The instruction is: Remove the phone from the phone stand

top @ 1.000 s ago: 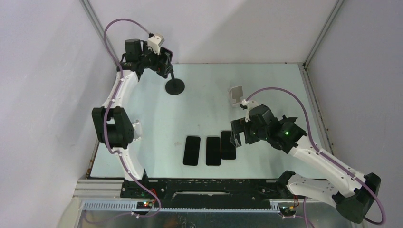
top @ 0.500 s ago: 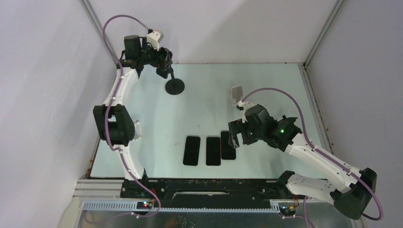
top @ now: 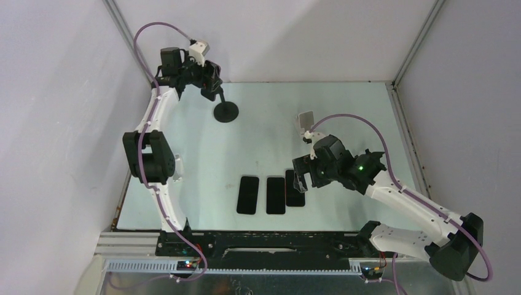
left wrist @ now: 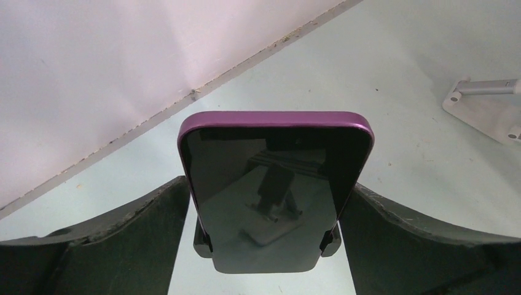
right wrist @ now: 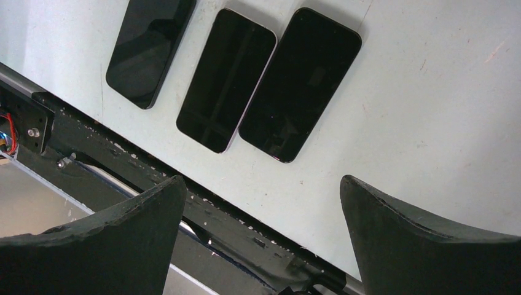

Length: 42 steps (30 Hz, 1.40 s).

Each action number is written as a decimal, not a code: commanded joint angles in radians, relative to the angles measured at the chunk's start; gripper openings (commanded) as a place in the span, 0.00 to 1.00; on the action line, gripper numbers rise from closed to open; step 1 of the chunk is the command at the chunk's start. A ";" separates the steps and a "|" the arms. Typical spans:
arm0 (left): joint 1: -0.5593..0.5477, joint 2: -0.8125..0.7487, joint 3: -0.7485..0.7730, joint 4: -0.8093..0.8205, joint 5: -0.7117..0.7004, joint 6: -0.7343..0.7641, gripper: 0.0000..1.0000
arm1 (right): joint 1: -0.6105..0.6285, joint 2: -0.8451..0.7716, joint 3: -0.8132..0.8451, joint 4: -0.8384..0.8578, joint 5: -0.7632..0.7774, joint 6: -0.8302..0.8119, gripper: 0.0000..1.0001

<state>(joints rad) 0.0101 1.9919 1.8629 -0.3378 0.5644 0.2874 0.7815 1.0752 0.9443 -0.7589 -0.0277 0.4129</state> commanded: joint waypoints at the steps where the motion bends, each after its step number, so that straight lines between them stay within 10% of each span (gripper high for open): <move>1: 0.016 0.000 0.049 0.042 0.013 -0.026 0.90 | 0.005 0.004 0.005 0.037 -0.011 -0.001 0.98; 9: 0.016 -0.013 0.036 0.059 0.030 -0.060 0.54 | 0.011 0.011 0.005 0.041 -0.015 0.005 0.98; 13: 0.016 -0.028 0.030 0.080 0.023 -0.130 0.05 | 0.014 0.011 0.004 0.041 -0.012 0.008 0.98; 35: -0.201 -0.364 -0.221 0.116 -0.033 -0.031 0.00 | 0.015 -0.129 0.005 0.041 0.044 -0.020 0.99; 42: -0.241 -0.425 -0.249 0.137 0.182 -0.034 0.00 | 0.013 -0.172 0.004 0.055 0.039 -0.031 0.99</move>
<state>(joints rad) -0.2256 1.6920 1.6142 -0.3309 0.6010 0.2234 0.7963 0.9360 0.9443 -0.7406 0.0002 0.4023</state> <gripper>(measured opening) 0.745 0.993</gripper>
